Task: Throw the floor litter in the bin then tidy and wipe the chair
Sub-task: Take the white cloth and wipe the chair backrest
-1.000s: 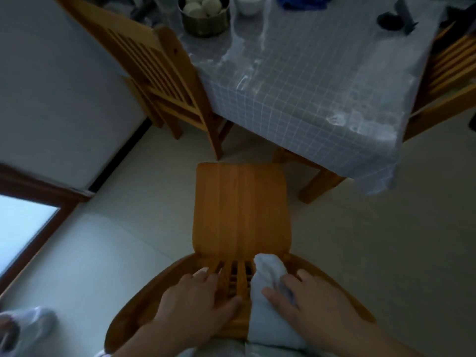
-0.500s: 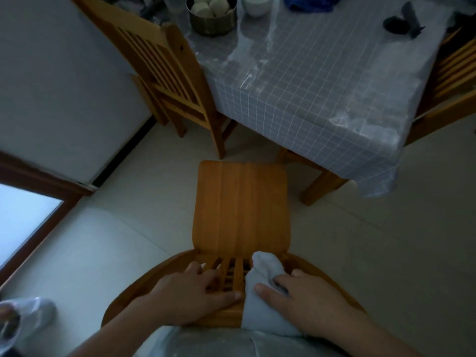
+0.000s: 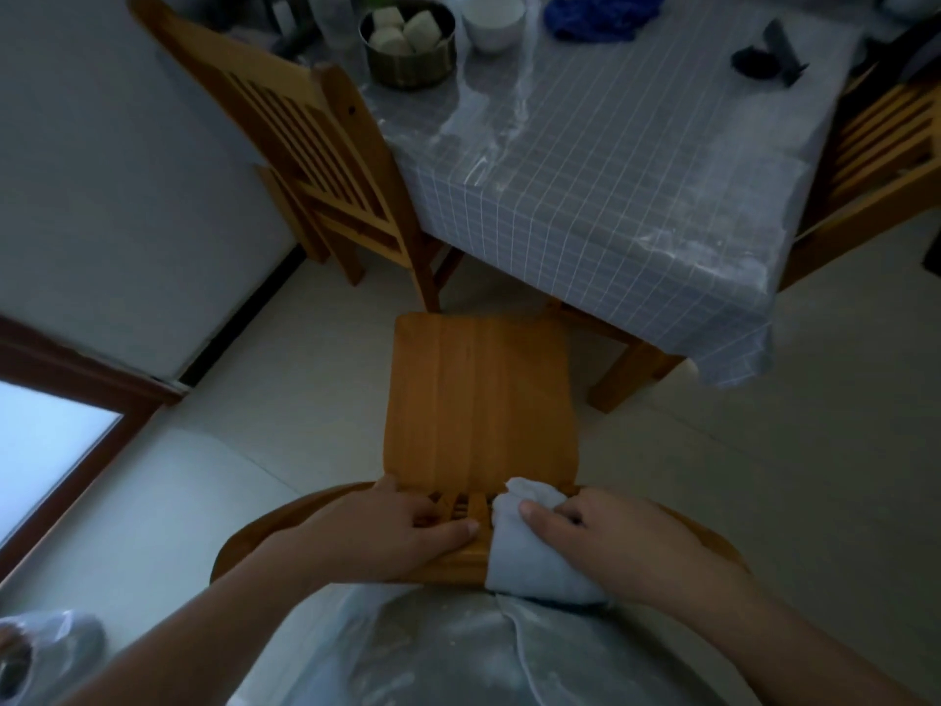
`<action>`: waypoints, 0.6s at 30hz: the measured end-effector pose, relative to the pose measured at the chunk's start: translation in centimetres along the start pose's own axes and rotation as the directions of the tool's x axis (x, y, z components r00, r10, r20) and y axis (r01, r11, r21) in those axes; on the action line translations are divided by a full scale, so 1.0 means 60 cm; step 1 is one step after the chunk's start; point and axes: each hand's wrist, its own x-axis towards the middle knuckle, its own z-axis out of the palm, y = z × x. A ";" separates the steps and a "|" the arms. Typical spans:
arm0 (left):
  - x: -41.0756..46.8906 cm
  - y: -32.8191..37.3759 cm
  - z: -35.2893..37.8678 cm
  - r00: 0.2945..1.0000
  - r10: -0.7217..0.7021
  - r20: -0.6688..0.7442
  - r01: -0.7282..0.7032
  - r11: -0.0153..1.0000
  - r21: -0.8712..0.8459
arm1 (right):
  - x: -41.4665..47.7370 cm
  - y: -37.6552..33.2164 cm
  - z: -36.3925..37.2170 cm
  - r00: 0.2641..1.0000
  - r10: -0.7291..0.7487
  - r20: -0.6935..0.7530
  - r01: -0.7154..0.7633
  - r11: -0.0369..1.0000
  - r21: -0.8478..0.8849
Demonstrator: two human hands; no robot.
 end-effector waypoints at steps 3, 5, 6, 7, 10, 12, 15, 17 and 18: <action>-0.003 0.005 -0.026 1.000 -0.007 -0.006 0.007 0.999 0.043 | -0.001 -0.004 -0.018 1.000 -0.008 -0.020 0.008 1.000 0.003; -0.005 0.012 -0.046 1.000 0.000 -0.005 0.000 0.996 0.091 | 0.002 -0.001 -0.027 0.999 -0.017 -0.042 0.018 0.999 0.028; -0.005 0.015 -0.057 1.000 0.012 -0.003 -0.012 0.993 0.114 | 0.007 0.001 -0.029 0.998 -0.021 -0.057 0.024 0.999 0.038; -0.004 0.017 -0.067 1.000 0.022 0.005 -0.022 0.991 0.132 | 0.012 0.003 -0.032 0.997 -0.021 -0.071 0.024 0.999 0.043; 0.006 0.013 -0.100 0.999 0.031 0.021 -0.034 0.987 0.156 | 0.036 0.002 -0.041 0.997 -0.015 -0.081 0.022 0.996 0.082; 0.022 0.008 -0.127 1.000 0.024 0.018 -0.027 0.985 0.169 | 0.061 -0.003 -0.049 0.995 -0.019 -0.101 0.031 0.993 0.114; 0.045 -0.003 -0.164 1.000 0.023 0.010 -0.025 0.984 0.175 | 0.097 -0.017 -0.076 0.992 -0.010 -0.122 0.026 0.992 0.127; 0.060 -0.009 -0.184 1.000 0.026 0.009 -0.027 0.989 0.144 | 0.115 -0.022 -0.095 0.990 -0.002 -0.138 0.017 0.994 0.111; 0.067 -0.012 -0.192 1.000 0.028 0.011 -0.029 0.992 0.127 | 0.122 -0.023 -0.104 0.990 0.002 -0.143 0.014 0.994 0.107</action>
